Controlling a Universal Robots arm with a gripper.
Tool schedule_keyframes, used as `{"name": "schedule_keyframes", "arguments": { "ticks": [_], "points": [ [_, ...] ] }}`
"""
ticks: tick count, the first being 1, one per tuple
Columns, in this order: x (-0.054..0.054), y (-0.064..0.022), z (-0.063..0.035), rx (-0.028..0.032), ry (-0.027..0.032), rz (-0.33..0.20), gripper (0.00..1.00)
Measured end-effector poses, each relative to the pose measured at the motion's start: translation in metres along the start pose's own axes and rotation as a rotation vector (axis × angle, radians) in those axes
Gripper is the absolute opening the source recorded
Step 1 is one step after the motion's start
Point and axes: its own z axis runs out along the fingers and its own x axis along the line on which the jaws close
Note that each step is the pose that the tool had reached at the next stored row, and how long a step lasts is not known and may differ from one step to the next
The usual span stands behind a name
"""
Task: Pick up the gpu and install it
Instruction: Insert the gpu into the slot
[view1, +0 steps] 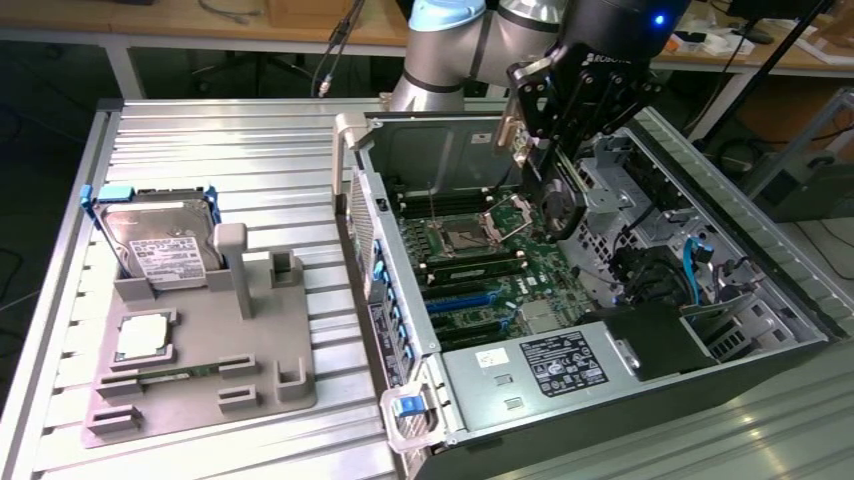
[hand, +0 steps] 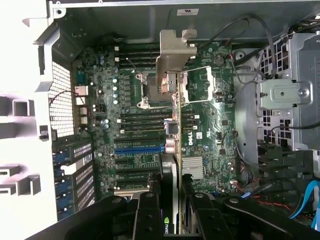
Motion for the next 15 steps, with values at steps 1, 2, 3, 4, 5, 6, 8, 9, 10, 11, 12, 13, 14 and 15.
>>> {"name": "schedule_keyframes", "arguments": {
  "ticks": [1,2,3,4,5,6,8,9,10,11,12,13,14,15],
  "points": [
    [0.0000,0.0000,0.0000,-0.0001,0.0001,-0.002,0.27],
    [0.0000,0.0000,0.0000,-0.0002,0.0002,-0.004,0.27],
    [0.0000,0.0000,0.0000,-0.0003,0.0002,-0.005,0.27],
    [0.0000,0.0000,0.0000,-0.0004,0.0003,-0.007,0.27],
    [0.0000,0.0000,0.0000,-0.0005,0.0004,-0.009,0.27],
    [0.0000,0.0000,0.0000,-0.0005,0.0005,-0.011,0.27],
    [0.0000,0.0000,0.0000,-0.0007,0.0006,-0.014,0.27],
    [0.0000,0.0000,0.0000,-0.0008,0.0008,-0.016,0.27],
    [0.0000,0.0000,0.0000,-0.0008,0.0008,-0.018,0.27],
    [0.0000,0.0000,0.0000,-0.0010,0.0009,-0.019,0.27],
    [0.0000,0.0000,0.0000,-0.0011,0.0010,-0.021,0.27],
    [0.0000,0.0000,0.0000,-0.0011,0.0010,-0.023,0.27],
    [0.0000,0.0000,0.0000,-0.0012,0.0012,-0.025,0.27],
    [0.0000,0.0000,0.0000,-0.0013,0.0013,-0.026,0.27]
  ]
}}
